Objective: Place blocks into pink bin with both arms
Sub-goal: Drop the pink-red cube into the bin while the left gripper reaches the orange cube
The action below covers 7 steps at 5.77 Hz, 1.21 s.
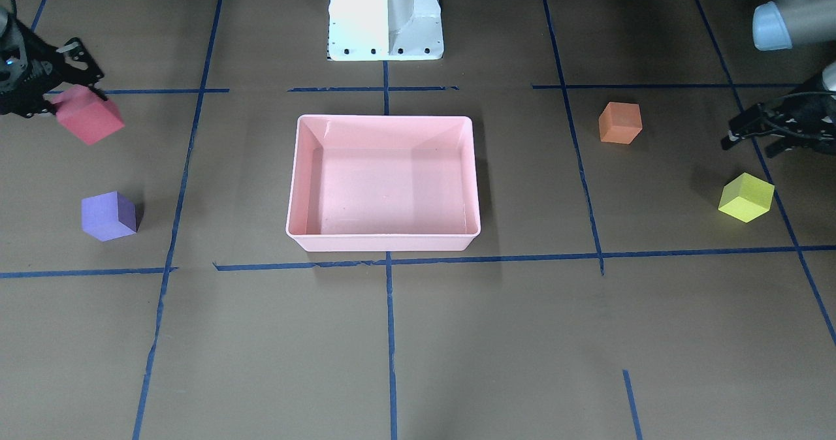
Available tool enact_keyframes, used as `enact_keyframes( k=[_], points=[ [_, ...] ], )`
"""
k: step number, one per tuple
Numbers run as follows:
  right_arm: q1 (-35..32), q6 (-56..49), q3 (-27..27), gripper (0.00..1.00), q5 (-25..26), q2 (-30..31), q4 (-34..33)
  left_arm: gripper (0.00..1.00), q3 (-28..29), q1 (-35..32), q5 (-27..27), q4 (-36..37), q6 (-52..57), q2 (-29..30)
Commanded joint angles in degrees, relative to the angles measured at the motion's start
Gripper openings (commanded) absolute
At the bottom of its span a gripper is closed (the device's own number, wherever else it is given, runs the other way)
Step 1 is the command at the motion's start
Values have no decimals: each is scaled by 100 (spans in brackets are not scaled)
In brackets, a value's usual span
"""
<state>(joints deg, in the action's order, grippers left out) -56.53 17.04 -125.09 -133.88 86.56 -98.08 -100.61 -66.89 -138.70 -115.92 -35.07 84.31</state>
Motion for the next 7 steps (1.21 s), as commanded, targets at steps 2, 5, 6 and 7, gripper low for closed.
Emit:
enact_keyframes(
  k=[2, 5, 6, 7],
  points=[
    [1700, 3506, 517, 3, 672, -2180, -28, 100, -1011, 1254, 228, -133, -1781, -336],
    [2671, 4927, 1712, 3, 1826, -3047, 855, 100, -1294, 2361, 1220, -124, -2495, -458],
    [2691, 5140, 2307, 3, 1908, -3327, 1243, 100, -1321, 2513, 1362, -124, -2505, -502],
    [2691, 5151, 2400, 3, 2092, -3347, 1282, 100, -1330, 2627, 1390, -124, -2514, -503]
  ],
)
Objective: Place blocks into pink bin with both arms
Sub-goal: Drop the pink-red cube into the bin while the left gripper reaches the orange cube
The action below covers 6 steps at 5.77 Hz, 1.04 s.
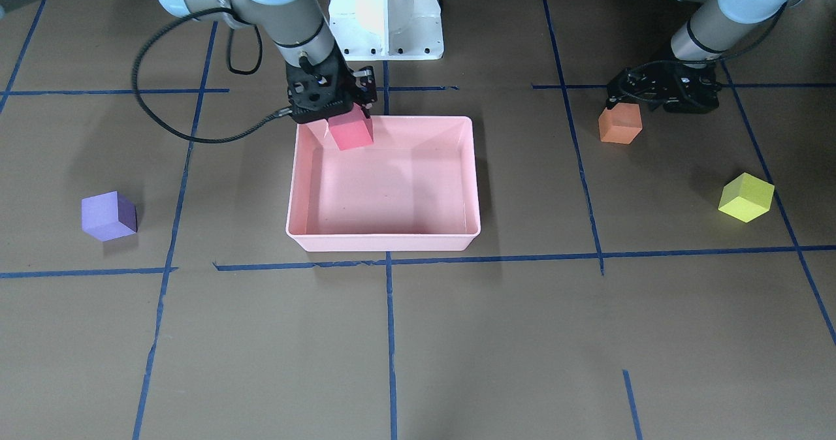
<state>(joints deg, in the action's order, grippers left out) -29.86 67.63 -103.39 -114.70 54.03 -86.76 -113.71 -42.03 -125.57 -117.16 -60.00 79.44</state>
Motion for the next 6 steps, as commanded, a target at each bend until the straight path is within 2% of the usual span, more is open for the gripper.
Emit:
enact_keyframes(
  k=[1, 2, 3, 4, 5, 6],
  points=[
    [16, 136, 345, 11, 228, -85, 159, 100, -11, 351, 425, 9, -20, -60],
    [24, 145, 416, 74, 281, -103, 159, 100, -11, 397, 646, 9, 6, -86],
    [24, 145, 434, 100, 282, -112, 159, 100, 24, 441, 665, 27, 41, -87],
    [16, 145, 356, 100, 282, -112, 151, 100, 42, 572, 761, 27, 32, -87],
    [-141, 137, 50, 100, 230, 28, 98, 100, 94, 625, 814, 36, 41, -52],
    [-360, 84, -692, 100, 168, 621, 81, 99, 112, 643, 823, 36, 50, -69]
  ],
)
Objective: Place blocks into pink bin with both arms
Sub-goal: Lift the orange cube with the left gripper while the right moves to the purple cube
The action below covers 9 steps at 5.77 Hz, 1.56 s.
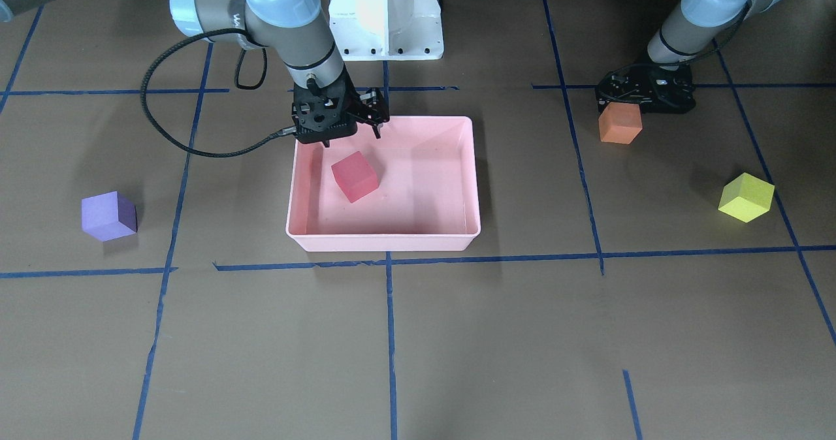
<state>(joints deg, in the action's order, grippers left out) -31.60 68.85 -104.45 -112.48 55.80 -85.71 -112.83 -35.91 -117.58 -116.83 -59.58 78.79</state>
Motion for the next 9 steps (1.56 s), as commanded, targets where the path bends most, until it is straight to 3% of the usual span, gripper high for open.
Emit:
enact_keyframes(
  k=[1, 2, 3, 4, 5, 7, 8, 9],
  points=[
    [-475, -73, -1021, 100, -142, 927, -24, 93, 51, 58, 24, 2, 8, 5],
    [-765, -91, -1199, 100, -195, 1376, -16, 77, 51, 58, 24, 2, 8, 22],
    [-934, -378, -1401, 100, -195, 1842, 2, 52, 60, 41, 68, 11, -1, 40],
    [-1162, -869, -1412, 100, -186, 2116, 28, 20, 34, -29, 294, 20, -1, 66],
    [-1364, -1274, -1394, 100, -195, 2362, 46, 8, -123, -299, 288, 20, -9, 136],
    [-1864, -2563, -1377, 100, -239, 3134, 55, 8, -763, -548, 235, 29, -123, 592],
    [-2145, -3109, -1255, 100, -335, 3391, 55, 8, -906, -531, 96, 98, -1133, 1255],
    [-2348, -3341, -949, 100, -553, 3402, 55, 8, -811, -505, -193, 1012, -1831, 2611]
  ],
)
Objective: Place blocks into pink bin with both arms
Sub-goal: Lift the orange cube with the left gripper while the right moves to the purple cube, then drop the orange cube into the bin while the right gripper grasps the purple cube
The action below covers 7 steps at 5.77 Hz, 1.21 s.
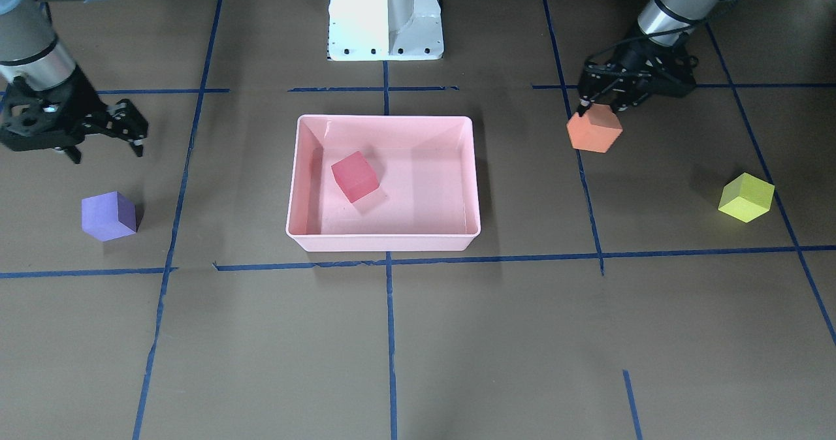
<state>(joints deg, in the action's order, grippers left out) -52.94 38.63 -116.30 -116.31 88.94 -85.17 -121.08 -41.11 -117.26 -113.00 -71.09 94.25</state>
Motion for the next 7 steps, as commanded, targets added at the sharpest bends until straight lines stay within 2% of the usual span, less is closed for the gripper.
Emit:
enact_keyframes(
  k=[1, 2, 4, 6, 7],
  points=[
    [-208, -313, 439, 100, -191, 45, 0, 9, 301, 85, -218, 1726, -965, 2330],
    [-191, -313, 642, 100, -217, 1, 148, 10, 704, 312, -184, 1842, -1133, 2778],
    [-147, -295, 1580, 100, -304, -165, 1436, 26, 1522, 559, -27, 1816, -1143, 3334],
    [-86, -313, 1776, 100, -349, -254, 1468, 56, 1543, 998, 544, 1825, -1144, 3301],
    [19, -330, 1882, 100, -340, -385, 1477, 89, 1526, 1008, 572, 1834, -1144, 3284]
  ],
)
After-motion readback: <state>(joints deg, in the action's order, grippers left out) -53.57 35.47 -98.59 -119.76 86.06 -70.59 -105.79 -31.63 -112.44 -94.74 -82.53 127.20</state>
